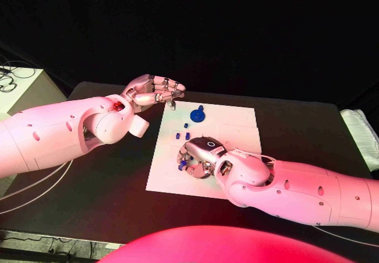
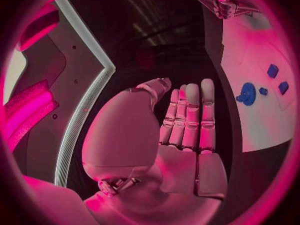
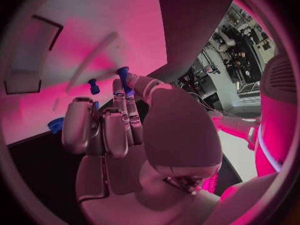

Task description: Assemble the parts on the task board

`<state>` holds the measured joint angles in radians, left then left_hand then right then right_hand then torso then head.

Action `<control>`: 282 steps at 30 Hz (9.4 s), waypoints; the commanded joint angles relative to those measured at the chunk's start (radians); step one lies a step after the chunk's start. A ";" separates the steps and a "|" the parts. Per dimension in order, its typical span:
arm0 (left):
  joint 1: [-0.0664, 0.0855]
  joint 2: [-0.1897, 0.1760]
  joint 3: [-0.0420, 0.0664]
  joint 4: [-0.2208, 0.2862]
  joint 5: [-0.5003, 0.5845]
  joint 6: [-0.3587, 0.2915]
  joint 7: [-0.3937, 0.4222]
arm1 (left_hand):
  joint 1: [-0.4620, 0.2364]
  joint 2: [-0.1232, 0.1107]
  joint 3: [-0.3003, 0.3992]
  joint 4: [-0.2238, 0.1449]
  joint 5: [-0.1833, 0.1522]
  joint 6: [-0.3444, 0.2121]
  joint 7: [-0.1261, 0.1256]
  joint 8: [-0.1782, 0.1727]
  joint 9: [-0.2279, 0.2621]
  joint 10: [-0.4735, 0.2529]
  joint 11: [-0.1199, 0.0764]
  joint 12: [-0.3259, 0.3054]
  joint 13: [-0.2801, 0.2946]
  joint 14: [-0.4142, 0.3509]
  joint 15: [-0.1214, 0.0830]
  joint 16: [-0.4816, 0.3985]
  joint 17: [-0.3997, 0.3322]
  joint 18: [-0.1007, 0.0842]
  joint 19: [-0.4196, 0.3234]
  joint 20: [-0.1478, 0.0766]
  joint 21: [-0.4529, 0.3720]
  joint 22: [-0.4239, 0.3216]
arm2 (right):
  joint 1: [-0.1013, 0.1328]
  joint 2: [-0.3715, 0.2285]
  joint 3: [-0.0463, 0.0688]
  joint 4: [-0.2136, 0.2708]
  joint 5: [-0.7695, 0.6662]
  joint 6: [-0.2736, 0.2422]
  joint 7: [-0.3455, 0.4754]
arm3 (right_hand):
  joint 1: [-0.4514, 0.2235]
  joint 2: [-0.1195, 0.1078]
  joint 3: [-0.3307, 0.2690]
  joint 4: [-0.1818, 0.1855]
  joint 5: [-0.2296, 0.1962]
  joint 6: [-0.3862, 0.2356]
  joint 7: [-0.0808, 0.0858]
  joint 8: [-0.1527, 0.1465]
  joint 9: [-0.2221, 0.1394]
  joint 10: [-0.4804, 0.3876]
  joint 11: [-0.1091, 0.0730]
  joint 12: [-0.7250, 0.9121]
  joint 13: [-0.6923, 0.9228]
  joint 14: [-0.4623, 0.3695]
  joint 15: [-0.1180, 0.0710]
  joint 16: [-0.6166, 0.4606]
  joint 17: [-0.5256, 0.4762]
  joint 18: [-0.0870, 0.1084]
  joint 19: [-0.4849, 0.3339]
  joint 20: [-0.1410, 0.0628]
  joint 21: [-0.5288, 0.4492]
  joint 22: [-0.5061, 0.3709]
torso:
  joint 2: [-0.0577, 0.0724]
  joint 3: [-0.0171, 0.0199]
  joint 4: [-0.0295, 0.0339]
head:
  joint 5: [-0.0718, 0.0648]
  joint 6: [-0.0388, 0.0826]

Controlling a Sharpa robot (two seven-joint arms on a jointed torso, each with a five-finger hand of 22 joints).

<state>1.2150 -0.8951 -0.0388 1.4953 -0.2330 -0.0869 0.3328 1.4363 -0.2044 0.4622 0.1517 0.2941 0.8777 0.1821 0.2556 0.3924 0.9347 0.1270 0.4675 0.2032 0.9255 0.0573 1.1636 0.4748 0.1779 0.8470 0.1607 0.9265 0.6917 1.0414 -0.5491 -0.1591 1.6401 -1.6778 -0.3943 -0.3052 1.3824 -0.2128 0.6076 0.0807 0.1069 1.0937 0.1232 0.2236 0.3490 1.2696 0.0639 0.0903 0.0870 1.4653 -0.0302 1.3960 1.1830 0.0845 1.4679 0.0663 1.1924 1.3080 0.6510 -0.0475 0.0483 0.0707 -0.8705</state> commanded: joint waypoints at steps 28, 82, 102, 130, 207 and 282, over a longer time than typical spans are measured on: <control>0.000 0.002 0.001 -0.001 0.014 0.025 -0.002 | 0.008 -0.001 -0.006 0.003 -0.001 0.005 0.001 0.007 -0.002 -0.010 0.000 -0.003 -0.001 0.001 0.005 -0.006 0.001 0.006 0.006 0.001 -0.006 -0.001 | 0.003 -0.089 0.002 0.078 0.048 -0.178 0.070 | 0.141 -0.018 -0.491 0.210 0.016 -0.217 0.024 -0.139 -0.014 -0.422 0.057 0.217 0.002 -0.115 0.065 -0.083 -0.279 0.044 -0.072 0.062 -0.402 -0.073 | -0.003 0.0018 -0.0047 | -0.014 0.010; -0.040 -0.024 -0.001 0.024 0.030 0.030 0.007 | 0.003 -0.006 -0.018 0.012 -0.002 0.006 -0.003 0.009 -0.003 -0.010 -0.001 -0.001 -0.003 0.001 0.005 -0.008 0.002 0.006 0.008 0.001 -0.012 -0.005 | 0.037 -0.468 -0.010 0.211 0.372 -0.010 -0.286 | -0.200 0.131 -0.752 0.214 0.036 -0.117 -0.034 0.159 0.110 0.243 -0.051 1.422 1.397 0.094 -0.026 0.159 0.333 -0.076 0.095 -0.022 0.332 0.249 | -0.015 0.0070 -0.0335 | -0.091 0.014; -0.040 -0.026 -0.001 0.025 0.033 0.036 0.003 | 0.002 -0.006 -0.020 0.014 -0.002 0.004 -0.002 0.008 -0.003 -0.011 -0.001 -0.002 -0.003 0.001 0.005 -0.008 0.002 0.006 0.008 0.001 -0.013 -0.006 | 0.016 -0.386 -0.010 0.126 0.313 0.076 -0.340 | -0.215 0.121 -0.763 0.212 0.038 -0.116 -0.035 0.164 0.110 0.243 -0.053 1.421 1.399 0.095 -0.027 0.161 0.340 -0.077 0.097 -0.023 0.340 0.252 | -0.015 0.0067 -0.0334 | -0.089 0.009; -0.040 -0.024 -0.001 0.023 0.034 0.038 -0.004 | 0.002 -0.005 -0.020 0.017 -0.001 0.004 -0.002 0.008 -0.004 -0.013 -0.001 -0.003 -0.004 0.000 0.005 -0.009 0.003 0.006 0.008 0.002 -0.015 -0.007 | 0.047 -0.395 -0.005 0.200 0.494 -0.141 -0.270 | -0.106 0.167 -0.721 0.205 0.038 -0.075 -0.053 0.190 0.110 0.246 -0.068 1.414 1.403 0.097 -0.039 0.164 0.351 -0.083 0.101 -0.032 0.370 0.260 | -0.016 0.0051 -0.0328 | -0.090 0.011; -0.039 -0.026 -0.001 0.026 0.030 0.050 -0.029 | 0.004 -0.004 -0.024 0.023 -0.001 0.005 -0.002 0.010 -0.004 -0.020 0.001 -0.004 -0.006 -0.002 0.006 -0.011 0.003 0.005 0.010 0.002 -0.020 -0.010 | 0.047 -0.229 -0.008 0.109 0.478 -0.051 -0.295 | -0.347 0.108 -0.775 0.216 0.044 -0.078 -0.051 0.187 0.090 0.229 -0.066 1.369 1.381 0.096 -0.039 0.160 0.348 -0.080 0.098 -0.032 0.353 0.256 | -0.014 0.0060 -0.0331 | -0.084 0.001; -0.040 -0.027 -0.001 0.027 0.032 0.050 -0.020 | 0.005 -0.004 -0.025 0.024 -0.001 0.003 -0.001 0.009 -0.005 -0.022 0.001 -0.004 -0.006 -0.003 0.007 -0.012 0.004 0.005 0.010 0.002 -0.021 -0.011 | -0.030 -0.498 -0.012 0.157 0.287 -0.010 -0.286 | -0.027 0.119 -0.662 0.202 0.039 -0.082 -0.043 0.168 0.055 0.244 -0.060 1.379 1.409 0.104 -0.031 0.173 0.384 -0.084 0.103 -0.024 0.378 0.263 | -0.014 0.0056 -0.0330 | -0.119 0.005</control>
<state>1.1750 -0.9223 -0.0405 1.5195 -0.2059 -0.0507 0.3035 1.4363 -0.2044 0.4414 0.1726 0.2941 0.8812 0.1786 0.2637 0.3882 0.9204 0.1268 0.4674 0.1983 0.9255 0.0573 1.1559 0.4771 0.1779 0.8504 0.1643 0.9103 0.6817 1.0203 -1.0530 -0.1654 1.7984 -1.3693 -0.4562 -0.5764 1.3459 -0.0953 -0.0572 0.2823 0.1470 1.0069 0.0831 0.4003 0.4106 1.4660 0.0034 1.4642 1.3074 1.4663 -0.0646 1.5628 1.3074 0.0067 1.4662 0.0360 1.5649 1.3074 0.6368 -0.0423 0.0151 -0.0478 -0.8646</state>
